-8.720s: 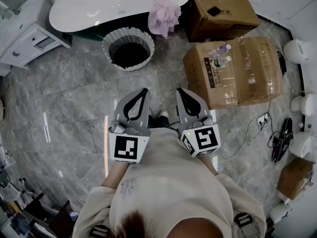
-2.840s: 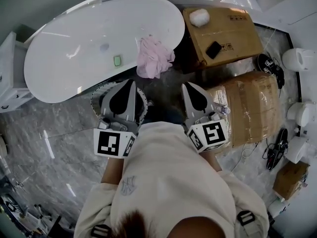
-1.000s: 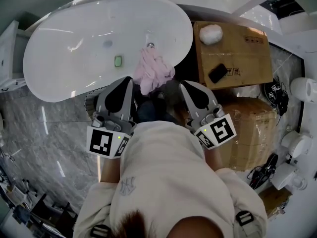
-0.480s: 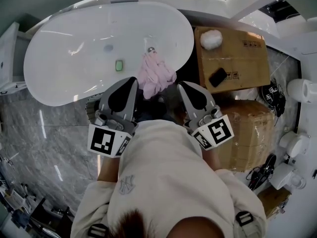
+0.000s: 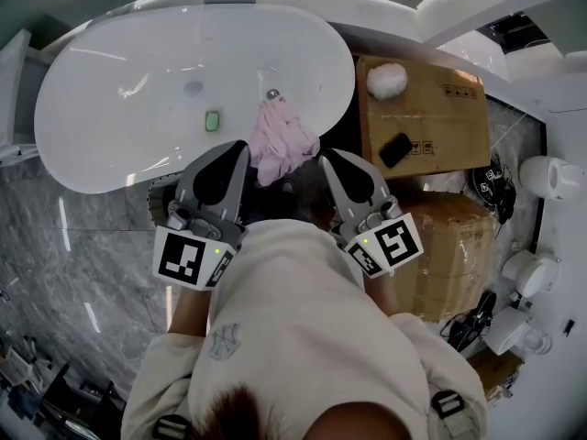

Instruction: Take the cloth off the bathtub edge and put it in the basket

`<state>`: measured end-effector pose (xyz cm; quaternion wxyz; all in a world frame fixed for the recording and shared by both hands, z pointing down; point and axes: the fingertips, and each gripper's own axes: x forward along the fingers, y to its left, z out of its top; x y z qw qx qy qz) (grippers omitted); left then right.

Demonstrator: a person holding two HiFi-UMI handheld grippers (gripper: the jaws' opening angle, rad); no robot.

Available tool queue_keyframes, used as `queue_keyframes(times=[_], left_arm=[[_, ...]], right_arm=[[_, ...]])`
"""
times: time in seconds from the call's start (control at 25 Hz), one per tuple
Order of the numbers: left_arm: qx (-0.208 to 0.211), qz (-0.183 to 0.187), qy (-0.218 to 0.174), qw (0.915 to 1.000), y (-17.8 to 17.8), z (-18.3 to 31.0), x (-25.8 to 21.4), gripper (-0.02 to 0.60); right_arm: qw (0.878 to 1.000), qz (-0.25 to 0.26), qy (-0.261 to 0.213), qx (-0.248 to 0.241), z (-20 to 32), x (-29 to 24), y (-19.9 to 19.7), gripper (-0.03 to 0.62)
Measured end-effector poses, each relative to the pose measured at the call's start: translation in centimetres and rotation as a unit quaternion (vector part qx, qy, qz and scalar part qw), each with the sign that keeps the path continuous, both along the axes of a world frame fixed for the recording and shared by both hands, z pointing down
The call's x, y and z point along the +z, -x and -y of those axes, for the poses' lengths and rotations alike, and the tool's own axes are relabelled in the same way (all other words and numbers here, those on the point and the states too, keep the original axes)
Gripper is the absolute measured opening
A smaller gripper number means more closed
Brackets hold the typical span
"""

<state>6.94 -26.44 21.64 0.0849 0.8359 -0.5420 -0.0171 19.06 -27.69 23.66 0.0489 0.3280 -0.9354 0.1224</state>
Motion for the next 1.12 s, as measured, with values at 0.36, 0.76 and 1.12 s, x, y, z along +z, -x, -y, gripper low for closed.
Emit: queue_keyframes(times=[0.36, 0.76, 1.12], left_arm=[[-0.011, -0.002, 0.028, 0.9995, 0.5, 1.3, 2.3, 0.049], [-0.036, 0.008, 0.06, 0.9975, 0.7, 2.2, 6.1, 0.049], [-0.069, -0.015, 0.085, 0.9939, -0.4, 3.6, 9.6, 0.049]], right_arm=[[0.999, -0.031, 0.013, 0.009, 1.7, 3.3, 0.4, 0.11], [0.991, -0.114, 0.069, -0.008, 3.0, 13.0, 0.7, 0.259], [0.987, -0.12, 0.111, -0.009, 4.7, 18.8, 1.5, 0.287]])
